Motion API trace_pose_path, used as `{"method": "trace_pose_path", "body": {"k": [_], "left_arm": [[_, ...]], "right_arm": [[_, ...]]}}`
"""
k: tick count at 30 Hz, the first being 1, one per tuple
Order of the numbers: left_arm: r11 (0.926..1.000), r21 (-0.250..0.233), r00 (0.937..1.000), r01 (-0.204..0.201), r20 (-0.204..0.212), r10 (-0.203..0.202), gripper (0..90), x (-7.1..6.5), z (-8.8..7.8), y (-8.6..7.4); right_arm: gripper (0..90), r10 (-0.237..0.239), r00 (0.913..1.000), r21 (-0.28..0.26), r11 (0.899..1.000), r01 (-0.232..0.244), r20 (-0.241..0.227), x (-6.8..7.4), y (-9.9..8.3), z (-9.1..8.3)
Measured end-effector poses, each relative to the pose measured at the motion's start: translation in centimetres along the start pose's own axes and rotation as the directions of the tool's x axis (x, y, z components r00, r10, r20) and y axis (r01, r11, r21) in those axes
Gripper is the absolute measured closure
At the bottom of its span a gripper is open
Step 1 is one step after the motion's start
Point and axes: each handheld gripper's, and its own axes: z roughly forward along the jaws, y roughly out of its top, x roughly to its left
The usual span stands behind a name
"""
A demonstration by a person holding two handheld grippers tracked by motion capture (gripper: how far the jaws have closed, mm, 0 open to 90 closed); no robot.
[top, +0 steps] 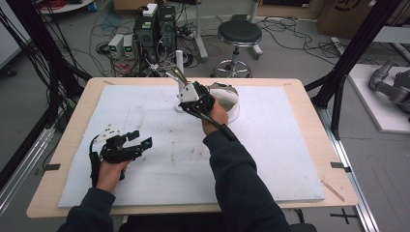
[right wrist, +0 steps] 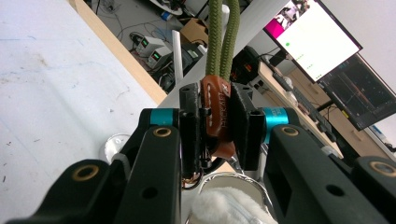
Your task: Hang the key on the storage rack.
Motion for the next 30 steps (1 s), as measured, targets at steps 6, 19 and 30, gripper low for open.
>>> {"method": "trace_pose_path", "body": {"k": [6,19,30], "left_arm": [[1.0,0.001,1.0,0.0,0.002,0.0,28.2,0.0,0.0,0.0],[1.0,-0.002,1.0,0.003,0.003,-0.003,28.2,0.0,0.0,0.0],[1.0,-0.002,1.0,0.002,0.004,-0.002,28.2,-0.1,-0.2,-0.1]], "right_arm": [[75.4,-0.038,0.9992,0.008,0.999,0.038,0.016,0.4,-0.1,0.2],[72.7,-0.016,0.9996,0.052,0.999,0.014,0.024,0.4,0.2,1.1],[49.7,0.267,0.9412,0.054,0.964,-0.262,-0.207,-3.4,-1.2,-1.2]]}}
